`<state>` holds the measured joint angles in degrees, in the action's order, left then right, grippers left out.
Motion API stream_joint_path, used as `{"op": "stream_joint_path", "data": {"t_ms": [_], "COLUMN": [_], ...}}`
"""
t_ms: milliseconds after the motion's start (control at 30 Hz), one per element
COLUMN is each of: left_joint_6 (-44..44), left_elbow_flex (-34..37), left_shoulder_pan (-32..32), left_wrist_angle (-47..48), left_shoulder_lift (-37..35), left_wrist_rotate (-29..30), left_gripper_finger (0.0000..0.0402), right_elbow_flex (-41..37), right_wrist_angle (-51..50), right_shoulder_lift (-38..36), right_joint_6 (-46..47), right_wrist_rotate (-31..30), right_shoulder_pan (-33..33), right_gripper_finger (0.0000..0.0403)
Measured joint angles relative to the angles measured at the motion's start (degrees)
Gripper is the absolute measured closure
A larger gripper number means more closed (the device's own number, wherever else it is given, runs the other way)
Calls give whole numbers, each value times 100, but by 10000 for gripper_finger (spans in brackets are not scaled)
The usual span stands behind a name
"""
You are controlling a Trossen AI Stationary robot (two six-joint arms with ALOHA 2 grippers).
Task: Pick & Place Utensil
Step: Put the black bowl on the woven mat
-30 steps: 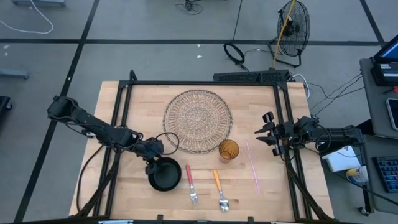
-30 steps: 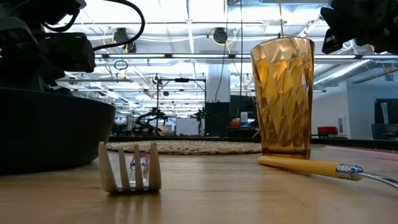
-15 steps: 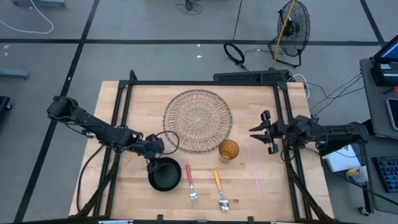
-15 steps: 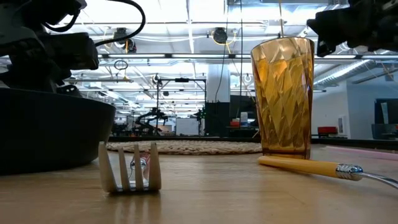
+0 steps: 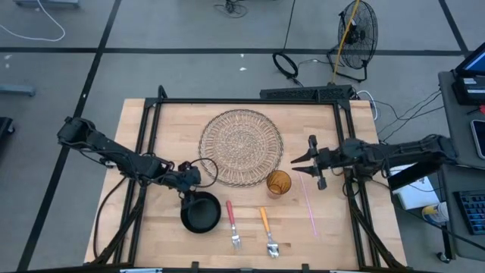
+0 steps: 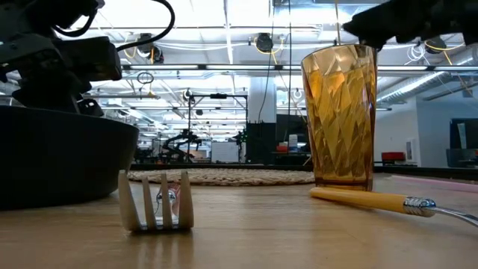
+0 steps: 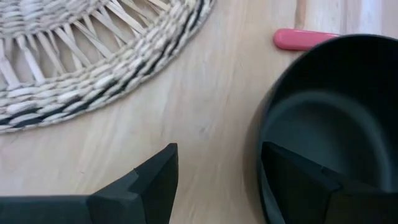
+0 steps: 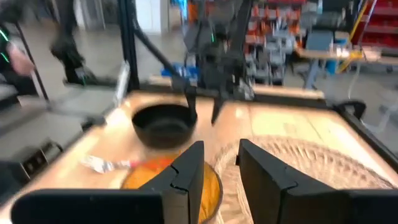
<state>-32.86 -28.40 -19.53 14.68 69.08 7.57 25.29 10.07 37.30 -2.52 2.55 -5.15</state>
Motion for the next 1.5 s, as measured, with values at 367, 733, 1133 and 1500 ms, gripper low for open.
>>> {"op": "stream_joint_path", "data": {"t_ms": [367,733,1133,1500], "left_joint_6": [-30,-55,-247,-372], "left_elbow_flex": [0,0,0,0], "left_shoulder_pan": [0,0,0,-161], "left_wrist_angle": [0,2,4,50], "left_shoulder_lift": [0,0,0,2], "left_wrist_rotate": [7,9,-160,-454], "left_gripper_finger": [165,165,165,172], "right_elbow_flex": [1333,1376,1149,1149], "right_wrist_angle": [-1587,-2743,-2850,-2831], "right_shoulder_lift": [757,785,1079,1313], "right_joint_6": [-163,1276,2304,2352], "right_wrist_rotate": [-1830,-3806,-4457,-4453], "right_shoulder_pan": [-1323,-3038,-3825,-3823], "right_gripper_finger": [314,314,314,313]}}
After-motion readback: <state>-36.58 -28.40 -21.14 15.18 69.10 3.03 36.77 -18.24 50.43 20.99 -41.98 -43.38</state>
